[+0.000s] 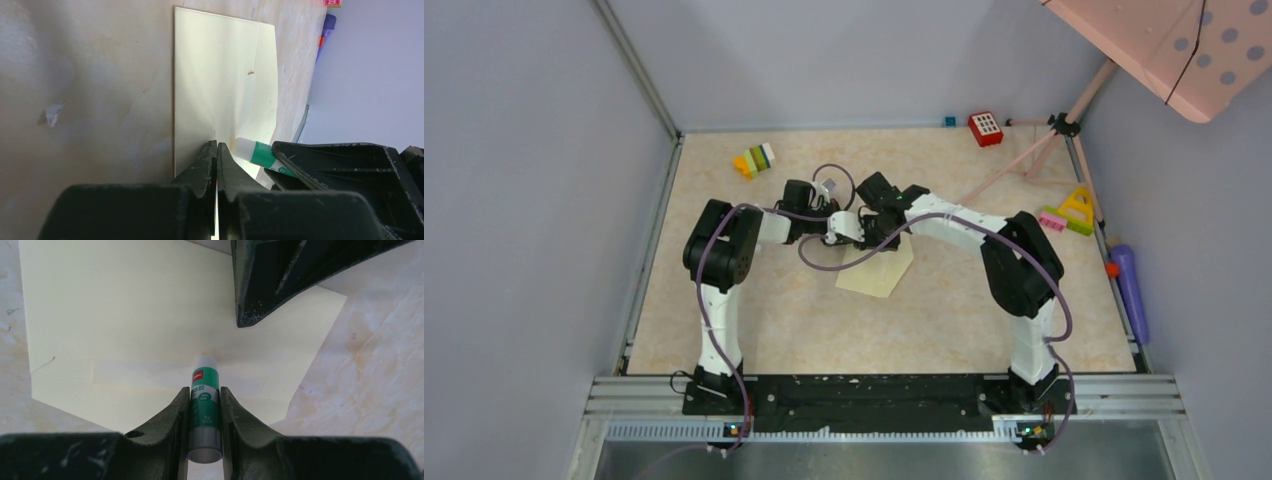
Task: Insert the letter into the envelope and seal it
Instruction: Paint the envelope at the center of the board.
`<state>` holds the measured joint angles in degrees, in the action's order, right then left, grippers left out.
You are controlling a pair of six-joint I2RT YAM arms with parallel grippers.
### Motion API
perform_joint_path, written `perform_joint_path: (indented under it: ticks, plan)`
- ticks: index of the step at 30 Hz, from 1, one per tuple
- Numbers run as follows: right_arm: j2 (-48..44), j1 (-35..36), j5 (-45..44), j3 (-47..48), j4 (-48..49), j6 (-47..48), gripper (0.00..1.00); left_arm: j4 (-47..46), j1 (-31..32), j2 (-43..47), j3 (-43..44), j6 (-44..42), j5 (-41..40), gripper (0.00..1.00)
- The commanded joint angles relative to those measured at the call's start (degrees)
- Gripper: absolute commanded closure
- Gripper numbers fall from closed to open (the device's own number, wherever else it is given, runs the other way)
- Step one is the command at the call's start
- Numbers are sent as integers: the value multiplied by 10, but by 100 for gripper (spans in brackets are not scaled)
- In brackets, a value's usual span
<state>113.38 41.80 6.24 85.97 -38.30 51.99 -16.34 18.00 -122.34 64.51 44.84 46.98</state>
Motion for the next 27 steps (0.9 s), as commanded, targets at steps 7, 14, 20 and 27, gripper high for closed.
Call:
perform_joint_path:
  ticks: [7,14,20,27]
  plan:
    - [-2,21,68,33,-82,39,100,50,9,-4,-13,-33,-83,100]
    - [-6,28,70,35,-65,33,100,55,11,0,-14,-37,-92,100]
    - [-16,27,-12,40,-11,15,100,56,12,1,-15,-38,-93,100]
    - [-25,20,-31,67,-18,0,100,49,12,-2,-15,-33,-87,100]
